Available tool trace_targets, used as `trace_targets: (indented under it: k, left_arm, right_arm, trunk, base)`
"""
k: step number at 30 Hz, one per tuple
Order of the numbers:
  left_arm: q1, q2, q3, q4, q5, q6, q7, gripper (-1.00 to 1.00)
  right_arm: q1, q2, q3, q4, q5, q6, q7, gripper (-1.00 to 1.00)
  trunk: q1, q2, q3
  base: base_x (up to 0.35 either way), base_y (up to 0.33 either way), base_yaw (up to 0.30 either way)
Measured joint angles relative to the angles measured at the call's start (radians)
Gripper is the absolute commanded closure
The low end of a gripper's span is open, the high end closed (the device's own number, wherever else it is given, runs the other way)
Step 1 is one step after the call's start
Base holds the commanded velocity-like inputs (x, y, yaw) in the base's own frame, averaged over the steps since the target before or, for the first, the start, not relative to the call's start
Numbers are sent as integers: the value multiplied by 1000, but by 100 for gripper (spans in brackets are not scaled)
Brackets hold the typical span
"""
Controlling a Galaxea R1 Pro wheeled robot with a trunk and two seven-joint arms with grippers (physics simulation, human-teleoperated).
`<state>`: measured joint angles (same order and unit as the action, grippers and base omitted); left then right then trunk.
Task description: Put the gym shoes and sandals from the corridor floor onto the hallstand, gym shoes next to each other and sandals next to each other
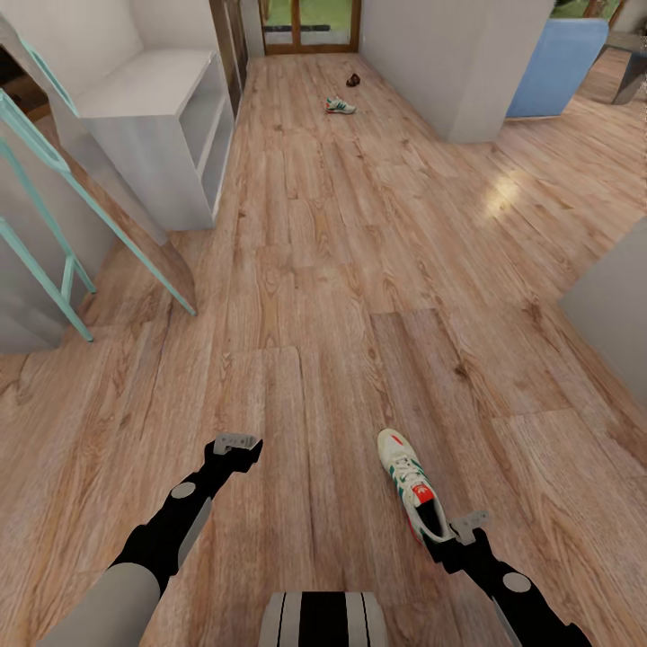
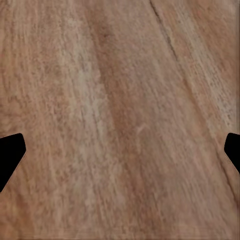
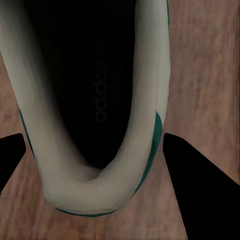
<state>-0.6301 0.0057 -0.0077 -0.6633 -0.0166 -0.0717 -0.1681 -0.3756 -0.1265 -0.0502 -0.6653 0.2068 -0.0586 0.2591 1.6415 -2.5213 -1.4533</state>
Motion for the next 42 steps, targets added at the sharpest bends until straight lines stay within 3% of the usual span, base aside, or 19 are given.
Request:
trace_targets:
  k: [13,17,19,22,31,35,39,42]
  left_arm:
    - [6,-5,5,42,7,-10,8,-100]
    - [12,5,15,77,8,-11,10,-100]
    - [85,19,29,79,7,-15,19,-100]
    - [144,39,42,76,7,-17,27,-100]
    - [208,64,100,88,6,-51,35,-100]
    - [235,67,123,96,5,-110,36,-100]
    - [267,69,136,103,4,-145,45,-100]
    - [302,70,140,104,5,-155,67,-100]
  right_arm:
    - [0,2,3,-3,-1,-1,1,100]
    - [0,4,3,-4,-1,-3,2,100]
    - [0,6,2,-5,-1,-5,0,100]
    - [0,1,-1,-4,-2,-6,-1,100]
    - [2,-3,-32,-2,-1,-21,-3,100]
    - [4,-3,-34,2,-1,-73,-11,100]
    - [29,-2,-36,9,0,-163,-69,100]
    - [74,0,-61,41,-8,-223,-124,100]
  trunk:
    - [-6,3,50]
    - [-8,4,66]
    - [-8,4,73]
    - [-10,5,87]
    - [-14,7,135]
    - [-16,8,157]
    - [-18,9,178]
    - [-19,10,194]
  base:
    - [0,0,0]
    - [0,0,0]
    - [0,0,0]
    - [0,0,-46]
    - [0,0,-91]
    - [0,0,-95]
    - [0,0,-95]
    - [0,0,-95]
